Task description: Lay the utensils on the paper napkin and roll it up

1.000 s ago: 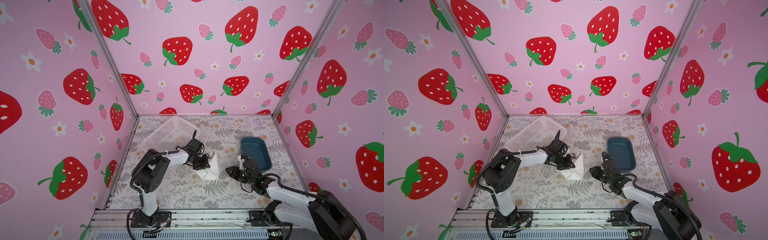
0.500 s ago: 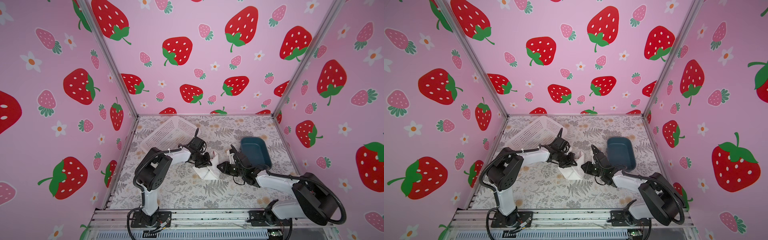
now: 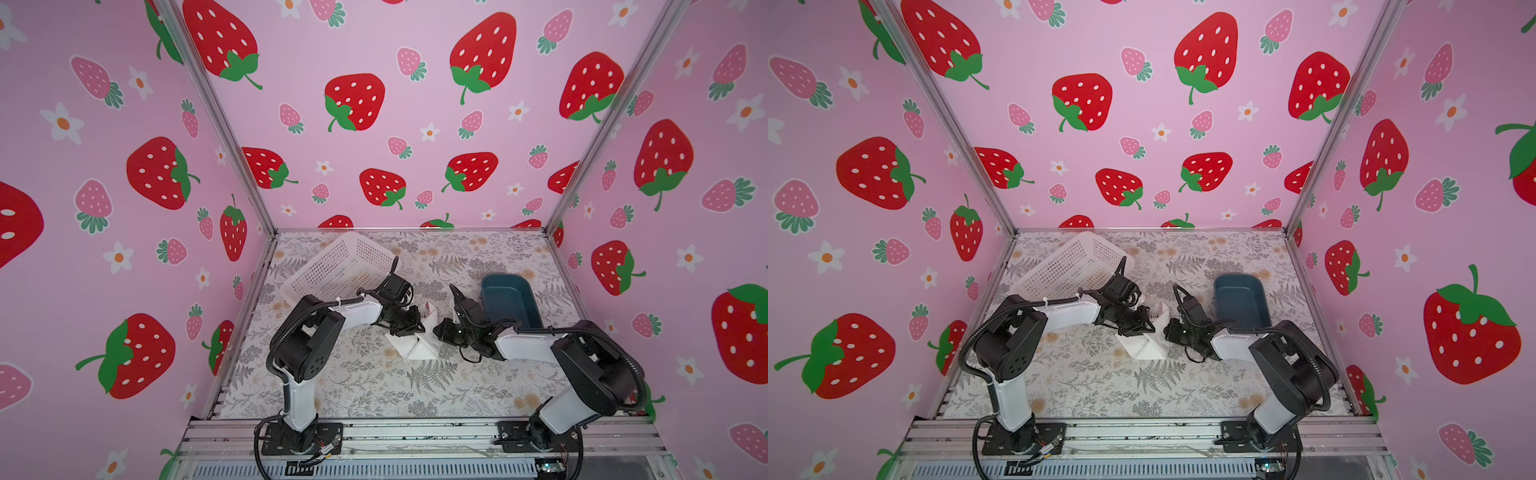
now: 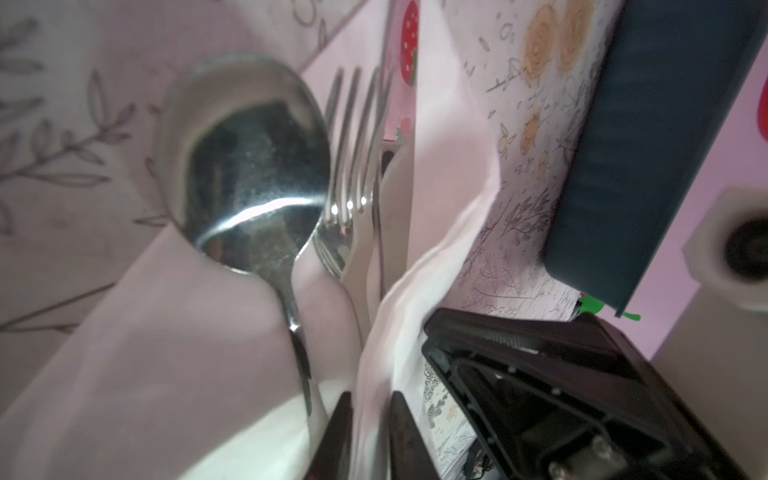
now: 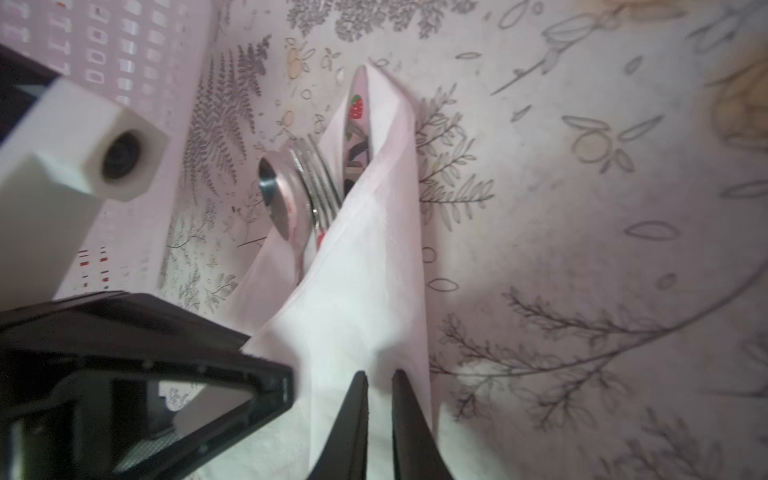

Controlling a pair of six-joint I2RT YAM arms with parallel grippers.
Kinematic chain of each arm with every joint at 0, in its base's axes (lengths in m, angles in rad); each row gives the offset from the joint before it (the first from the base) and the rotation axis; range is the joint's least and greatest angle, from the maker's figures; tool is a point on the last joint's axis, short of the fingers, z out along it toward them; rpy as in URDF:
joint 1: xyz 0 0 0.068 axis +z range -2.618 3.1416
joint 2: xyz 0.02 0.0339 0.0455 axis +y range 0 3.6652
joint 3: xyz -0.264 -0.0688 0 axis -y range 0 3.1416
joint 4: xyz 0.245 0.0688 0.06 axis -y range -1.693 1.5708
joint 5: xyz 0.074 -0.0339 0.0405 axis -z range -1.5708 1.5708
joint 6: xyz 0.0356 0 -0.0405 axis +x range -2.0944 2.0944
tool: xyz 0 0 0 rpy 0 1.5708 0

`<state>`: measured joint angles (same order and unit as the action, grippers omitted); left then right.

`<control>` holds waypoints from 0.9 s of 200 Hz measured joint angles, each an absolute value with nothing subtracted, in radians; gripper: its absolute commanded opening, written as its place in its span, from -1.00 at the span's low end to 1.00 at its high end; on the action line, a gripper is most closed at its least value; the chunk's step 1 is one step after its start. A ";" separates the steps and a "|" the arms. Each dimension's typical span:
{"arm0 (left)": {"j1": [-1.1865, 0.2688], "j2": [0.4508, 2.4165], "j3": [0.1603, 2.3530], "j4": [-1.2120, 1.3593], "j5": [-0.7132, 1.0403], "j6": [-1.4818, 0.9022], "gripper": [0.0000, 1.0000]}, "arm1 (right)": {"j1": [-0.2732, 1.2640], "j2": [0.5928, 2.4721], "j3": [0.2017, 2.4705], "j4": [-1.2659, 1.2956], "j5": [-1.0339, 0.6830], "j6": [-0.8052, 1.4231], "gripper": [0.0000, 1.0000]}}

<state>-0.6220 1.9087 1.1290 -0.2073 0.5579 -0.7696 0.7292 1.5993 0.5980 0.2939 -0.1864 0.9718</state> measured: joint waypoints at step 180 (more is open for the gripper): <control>-0.629 1.866 1.086 -0.230 0.531 -0.751 -0.81 | 0.725 1.356 0.454 0.363 -0.270 1.008 -0.74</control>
<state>-0.6292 1.8664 1.0863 -0.2298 0.5308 -0.7509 0.7254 1.3556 0.4538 0.3630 -0.2703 1.0077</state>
